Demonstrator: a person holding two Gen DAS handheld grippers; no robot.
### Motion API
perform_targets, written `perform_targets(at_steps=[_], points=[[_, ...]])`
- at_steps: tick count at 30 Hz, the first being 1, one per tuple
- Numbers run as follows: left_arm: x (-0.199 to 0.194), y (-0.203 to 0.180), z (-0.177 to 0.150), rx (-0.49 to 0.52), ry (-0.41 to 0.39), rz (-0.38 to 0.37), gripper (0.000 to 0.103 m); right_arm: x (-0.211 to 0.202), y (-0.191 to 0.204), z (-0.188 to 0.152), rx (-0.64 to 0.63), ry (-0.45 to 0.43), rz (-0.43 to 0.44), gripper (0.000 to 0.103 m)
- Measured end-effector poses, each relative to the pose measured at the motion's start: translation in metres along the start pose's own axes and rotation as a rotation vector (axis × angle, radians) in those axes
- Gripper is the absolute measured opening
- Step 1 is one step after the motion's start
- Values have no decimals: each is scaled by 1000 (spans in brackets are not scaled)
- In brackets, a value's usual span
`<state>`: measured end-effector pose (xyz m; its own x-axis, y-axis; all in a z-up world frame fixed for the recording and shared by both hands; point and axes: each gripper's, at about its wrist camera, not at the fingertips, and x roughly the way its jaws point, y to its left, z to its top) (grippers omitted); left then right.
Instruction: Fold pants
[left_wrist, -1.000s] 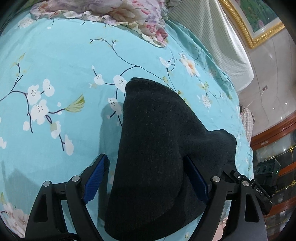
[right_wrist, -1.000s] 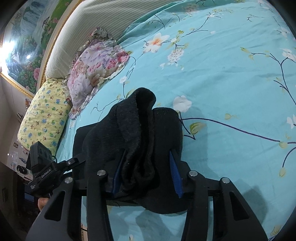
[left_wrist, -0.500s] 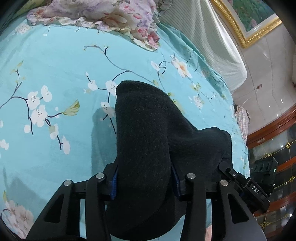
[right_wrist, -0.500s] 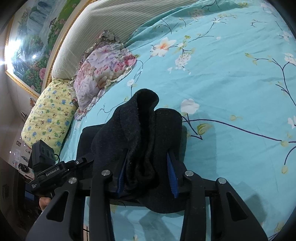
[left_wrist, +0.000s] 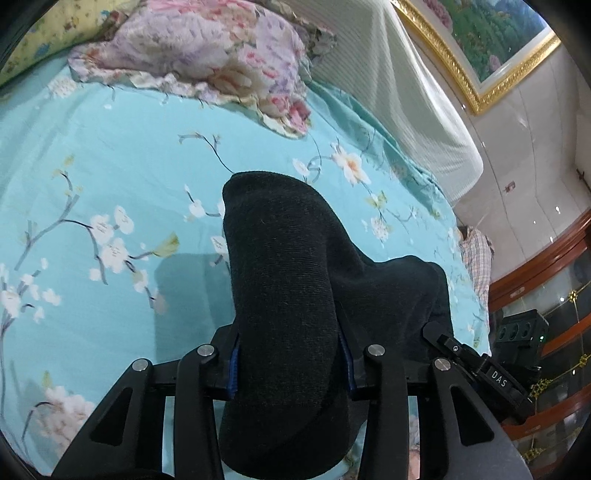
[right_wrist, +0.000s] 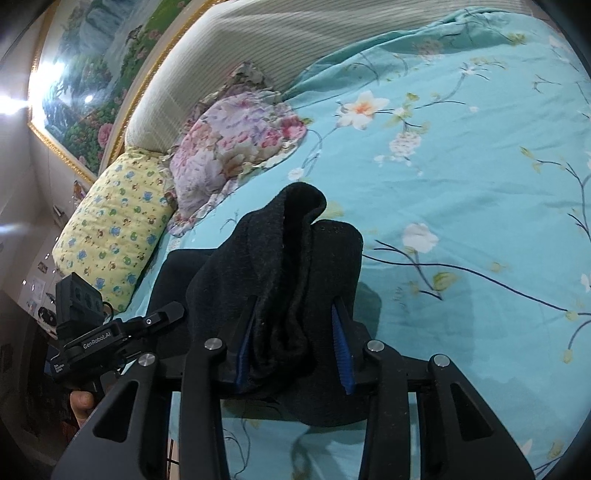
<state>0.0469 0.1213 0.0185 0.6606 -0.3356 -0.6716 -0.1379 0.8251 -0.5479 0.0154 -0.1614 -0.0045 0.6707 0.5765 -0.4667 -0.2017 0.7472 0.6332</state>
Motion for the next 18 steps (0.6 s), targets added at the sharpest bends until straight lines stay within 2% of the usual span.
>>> perform_targets(at_steps=[18], points=[[-59,34,9,-21,-133,148,41,45,61,15,-115,59,90,39]])
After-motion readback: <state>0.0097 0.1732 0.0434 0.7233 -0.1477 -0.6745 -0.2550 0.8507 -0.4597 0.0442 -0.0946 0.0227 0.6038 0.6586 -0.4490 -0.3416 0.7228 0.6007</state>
